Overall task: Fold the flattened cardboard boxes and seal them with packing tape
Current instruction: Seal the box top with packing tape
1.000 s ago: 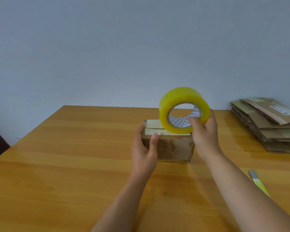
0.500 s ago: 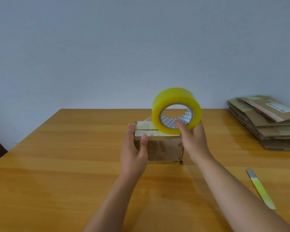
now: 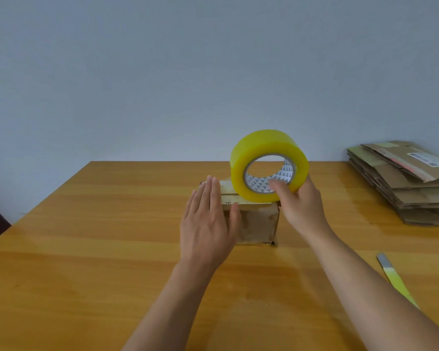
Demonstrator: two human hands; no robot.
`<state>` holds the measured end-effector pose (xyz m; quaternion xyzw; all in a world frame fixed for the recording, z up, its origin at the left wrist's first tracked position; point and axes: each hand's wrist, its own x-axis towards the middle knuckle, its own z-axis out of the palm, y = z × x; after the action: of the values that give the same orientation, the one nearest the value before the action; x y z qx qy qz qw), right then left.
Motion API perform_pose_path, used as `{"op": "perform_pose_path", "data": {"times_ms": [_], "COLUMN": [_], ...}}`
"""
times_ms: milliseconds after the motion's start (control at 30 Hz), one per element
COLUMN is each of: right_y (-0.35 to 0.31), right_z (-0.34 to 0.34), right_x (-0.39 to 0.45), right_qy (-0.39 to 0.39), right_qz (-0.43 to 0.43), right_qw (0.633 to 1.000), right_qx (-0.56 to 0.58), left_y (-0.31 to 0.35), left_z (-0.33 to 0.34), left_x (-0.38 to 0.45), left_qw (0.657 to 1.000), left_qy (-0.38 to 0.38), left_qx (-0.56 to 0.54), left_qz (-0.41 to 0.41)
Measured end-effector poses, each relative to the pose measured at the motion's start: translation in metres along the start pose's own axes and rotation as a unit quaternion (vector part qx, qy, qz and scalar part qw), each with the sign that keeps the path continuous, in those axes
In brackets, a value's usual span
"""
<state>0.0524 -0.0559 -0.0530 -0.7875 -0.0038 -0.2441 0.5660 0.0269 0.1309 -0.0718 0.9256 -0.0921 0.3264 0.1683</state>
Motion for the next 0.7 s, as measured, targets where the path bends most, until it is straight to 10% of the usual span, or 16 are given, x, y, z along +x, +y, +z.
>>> {"op": "perform_pose_path", "data": {"times_ms": [700], "right_y": [-0.012], "right_z": [0.000], "right_x": [0.000], "right_qy": [-0.024], "right_qz": [0.038], "right_qw": [0.998], "right_qx": [0.042], "left_y": [0.006], "left_z": [-0.016], "left_x": [0.019], "left_qw": [0.993], "left_qy": [-0.114], "left_qx": [0.010], "left_qz": [0.032]}}
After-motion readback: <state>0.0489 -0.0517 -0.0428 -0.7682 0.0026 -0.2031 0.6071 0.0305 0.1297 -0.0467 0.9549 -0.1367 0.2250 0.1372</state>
